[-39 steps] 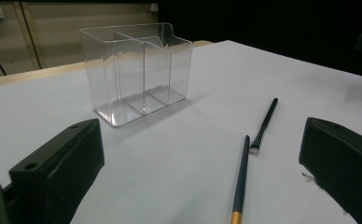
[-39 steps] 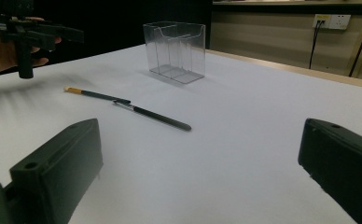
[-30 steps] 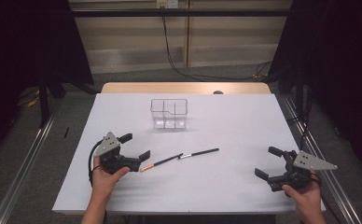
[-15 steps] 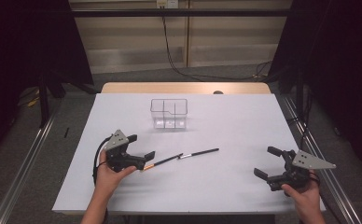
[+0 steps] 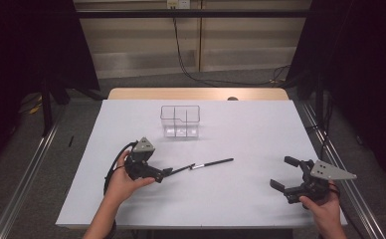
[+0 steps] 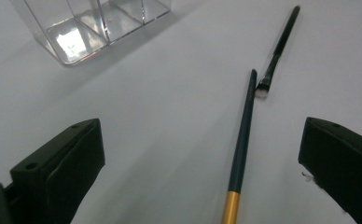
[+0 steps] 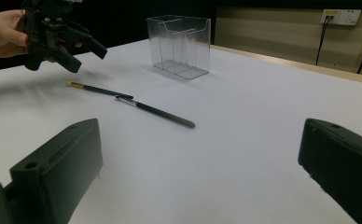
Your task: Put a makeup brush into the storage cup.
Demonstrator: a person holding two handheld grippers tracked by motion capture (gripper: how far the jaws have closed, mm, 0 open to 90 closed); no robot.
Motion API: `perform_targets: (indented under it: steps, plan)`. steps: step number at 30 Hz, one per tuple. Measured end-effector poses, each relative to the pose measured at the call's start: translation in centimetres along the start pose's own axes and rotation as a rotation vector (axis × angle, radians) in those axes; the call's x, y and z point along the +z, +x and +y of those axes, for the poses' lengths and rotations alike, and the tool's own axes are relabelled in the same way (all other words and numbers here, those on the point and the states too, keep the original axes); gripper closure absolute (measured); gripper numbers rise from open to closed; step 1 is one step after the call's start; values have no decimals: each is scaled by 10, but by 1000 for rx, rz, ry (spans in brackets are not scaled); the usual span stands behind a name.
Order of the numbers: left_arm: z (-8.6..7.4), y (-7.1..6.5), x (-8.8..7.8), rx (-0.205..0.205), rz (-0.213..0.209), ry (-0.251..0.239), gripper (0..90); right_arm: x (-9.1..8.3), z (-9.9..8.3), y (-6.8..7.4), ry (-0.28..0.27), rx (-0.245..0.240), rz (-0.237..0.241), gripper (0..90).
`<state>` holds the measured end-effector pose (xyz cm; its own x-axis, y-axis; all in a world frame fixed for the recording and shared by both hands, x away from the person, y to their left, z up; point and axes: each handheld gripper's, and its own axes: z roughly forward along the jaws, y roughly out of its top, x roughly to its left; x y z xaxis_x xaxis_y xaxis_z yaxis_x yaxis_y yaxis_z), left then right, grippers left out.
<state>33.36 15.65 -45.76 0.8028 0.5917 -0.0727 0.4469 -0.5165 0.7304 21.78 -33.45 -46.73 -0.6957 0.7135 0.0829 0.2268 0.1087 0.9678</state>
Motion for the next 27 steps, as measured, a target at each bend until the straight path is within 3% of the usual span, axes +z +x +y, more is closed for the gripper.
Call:
perform_targets:
  steps: [4, 11, 13, 19, 24, 26, 27]
  plan:
    - [4, 0, 2, 5, -3, 38, 4, 0, 0, -1, -1, 2, 1, 0]
    - [15, -1, 4, 59, -33, 183, 59, 1, 0, -1, 8, 1, -1, 0]
    - [15, -2, 5, 60, -35, 195, 73, 1, 0, -1, 8, 0, -2, 0]
    - [22, -3, 11, 103, -40, 329, 222, 0, -1, -1, 11, 0, -5, 0]
    - [28, -4, 13, 109, -45, 353, 295, 0, -1, -1, 9, 0, -5, 0]
    - [31, -5, 14, 122, -40, 367, 326, 0, -1, -1, 9, -1, -5, 0]
    - [34, -7, 16, 142, -34, 397, 367, 0, -1, -1, 10, 2, -6, 0]
